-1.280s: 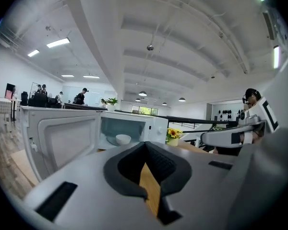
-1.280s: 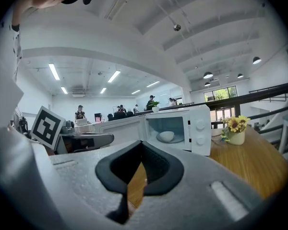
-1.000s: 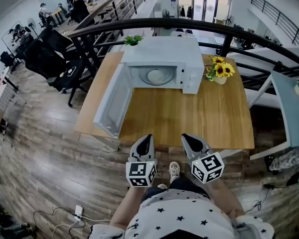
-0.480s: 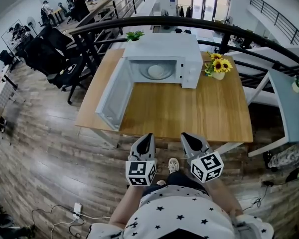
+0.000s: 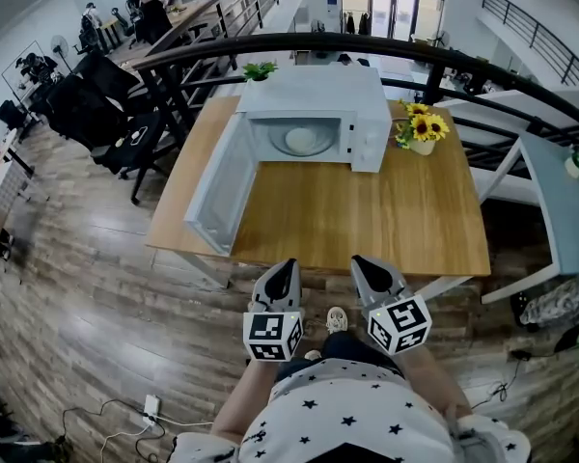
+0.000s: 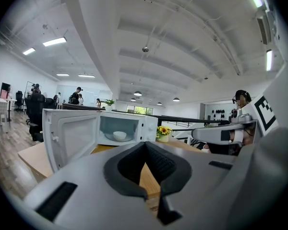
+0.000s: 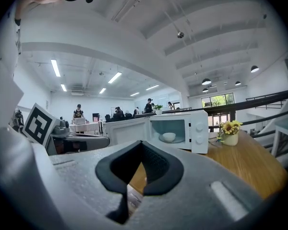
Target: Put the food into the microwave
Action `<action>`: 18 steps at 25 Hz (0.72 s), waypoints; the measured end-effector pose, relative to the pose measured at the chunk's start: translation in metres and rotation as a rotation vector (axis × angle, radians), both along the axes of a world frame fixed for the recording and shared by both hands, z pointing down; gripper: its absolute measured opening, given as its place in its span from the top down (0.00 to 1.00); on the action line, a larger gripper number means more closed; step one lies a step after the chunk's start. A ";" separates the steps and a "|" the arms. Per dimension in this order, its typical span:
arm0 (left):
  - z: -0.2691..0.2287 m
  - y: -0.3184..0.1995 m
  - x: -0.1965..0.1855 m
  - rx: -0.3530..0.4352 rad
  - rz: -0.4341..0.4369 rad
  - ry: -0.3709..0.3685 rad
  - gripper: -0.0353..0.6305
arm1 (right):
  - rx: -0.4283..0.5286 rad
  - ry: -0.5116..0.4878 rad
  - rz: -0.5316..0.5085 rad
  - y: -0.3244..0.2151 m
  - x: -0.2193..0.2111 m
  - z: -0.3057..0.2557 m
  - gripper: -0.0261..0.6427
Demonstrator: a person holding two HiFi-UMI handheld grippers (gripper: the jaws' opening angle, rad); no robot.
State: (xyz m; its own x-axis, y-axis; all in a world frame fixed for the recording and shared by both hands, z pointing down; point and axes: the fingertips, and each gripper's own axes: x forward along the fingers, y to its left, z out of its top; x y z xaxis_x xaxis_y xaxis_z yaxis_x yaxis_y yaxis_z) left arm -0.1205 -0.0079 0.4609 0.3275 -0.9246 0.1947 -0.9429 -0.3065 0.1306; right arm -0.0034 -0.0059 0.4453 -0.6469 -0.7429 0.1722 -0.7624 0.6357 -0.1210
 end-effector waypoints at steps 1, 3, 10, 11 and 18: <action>0.000 -0.001 0.000 0.000 0.000 -0.001 0.94 | 0.001 -0.001 -0.002 0.000 -0.001 0.000 0.96; 0.000 -0.001 -0.001 -0.002 0.000 -0.003 0.94 | 0.001 -0.001 -0.008 0.000 -0.002 -0.001 0.95; 0.001 -0.002 -0.003 -0.004 0.009 -0.008 0.94 | -0.001 -0.002 -0.016 0.000 -0.005 0.001 0.95; 0.001 -0.002 -0.003 -0.003 0.011 -0.008 0.94 | -0.001 -0.003 -0.016 0.000 -0.005 0.001 0.95; 0.000 -0.003 -0.004 -0.005 0.018 -0.011 0.94 | 0.000 -0.009 -0.020 -0.001 -0.009 0.000 0.95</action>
State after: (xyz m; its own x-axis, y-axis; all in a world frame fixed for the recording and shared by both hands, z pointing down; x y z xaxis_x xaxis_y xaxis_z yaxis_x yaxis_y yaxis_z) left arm -0.1243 -0.0109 0.4610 0.3422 -0.9174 0.2030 -0.9385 -0.3231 0.1219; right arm -0.0123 -0.0066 0.4453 -0.6631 -0.7299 0.1661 -0.7484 0.6509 -0.1274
